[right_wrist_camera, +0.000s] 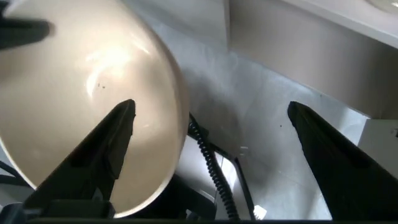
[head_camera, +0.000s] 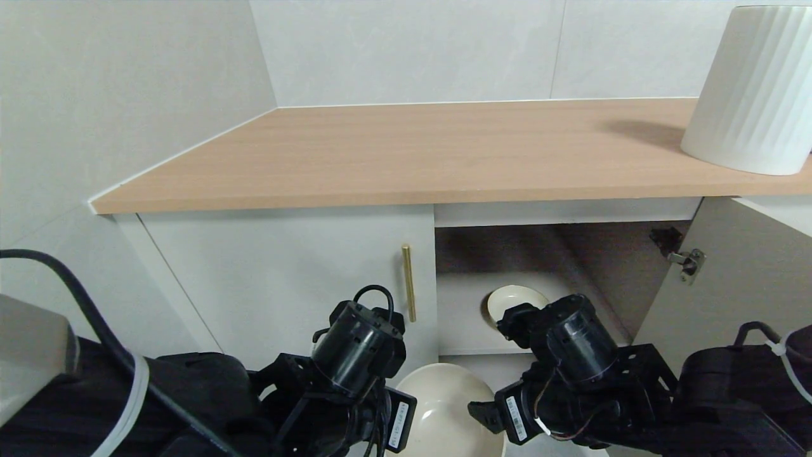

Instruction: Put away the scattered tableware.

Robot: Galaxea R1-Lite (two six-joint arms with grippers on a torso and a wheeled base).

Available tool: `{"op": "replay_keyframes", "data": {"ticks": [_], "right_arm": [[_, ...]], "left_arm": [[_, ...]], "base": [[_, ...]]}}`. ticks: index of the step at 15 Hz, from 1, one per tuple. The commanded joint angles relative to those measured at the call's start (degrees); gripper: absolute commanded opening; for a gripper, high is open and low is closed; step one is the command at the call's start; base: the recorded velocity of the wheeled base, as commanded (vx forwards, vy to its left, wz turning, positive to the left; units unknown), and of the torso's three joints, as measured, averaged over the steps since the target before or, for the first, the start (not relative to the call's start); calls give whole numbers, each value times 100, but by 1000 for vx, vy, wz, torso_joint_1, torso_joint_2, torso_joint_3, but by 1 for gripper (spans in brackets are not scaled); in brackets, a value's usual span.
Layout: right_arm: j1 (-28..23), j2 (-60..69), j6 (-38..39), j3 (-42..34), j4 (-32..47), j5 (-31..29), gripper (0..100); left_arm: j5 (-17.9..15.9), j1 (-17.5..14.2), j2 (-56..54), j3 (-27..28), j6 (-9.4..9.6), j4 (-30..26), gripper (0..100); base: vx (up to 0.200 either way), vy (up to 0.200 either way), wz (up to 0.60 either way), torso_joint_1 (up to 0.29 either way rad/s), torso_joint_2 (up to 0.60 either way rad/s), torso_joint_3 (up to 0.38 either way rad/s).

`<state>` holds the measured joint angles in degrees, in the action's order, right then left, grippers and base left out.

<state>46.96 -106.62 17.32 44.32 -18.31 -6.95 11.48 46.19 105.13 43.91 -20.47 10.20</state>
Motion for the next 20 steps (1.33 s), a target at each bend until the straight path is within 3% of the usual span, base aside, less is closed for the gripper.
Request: {"op": "replay_keyframes", "data": {"ticks": [1,12,13,20], "right_arm": [[6,-78,8,6,-6,1,0],[15,-70,8,-12,3,1,0],[15,-70,8,-12,3,1,0],[-117,-113,-36,-12,64,-17,0]], "left_arm": [[3,-5,-1,3,-1,8,0],[56,-5,-1,-5,-1,-1,0],[56,-5,-10,-5,-1,-1,100],[135,-5,-19,3,-10,8,100]], "base": [[0,0,0,0,0,0],[0,0,0,0,0,0],[0,0,0,0,0,0],[0,0,0,0,0,0]]}}
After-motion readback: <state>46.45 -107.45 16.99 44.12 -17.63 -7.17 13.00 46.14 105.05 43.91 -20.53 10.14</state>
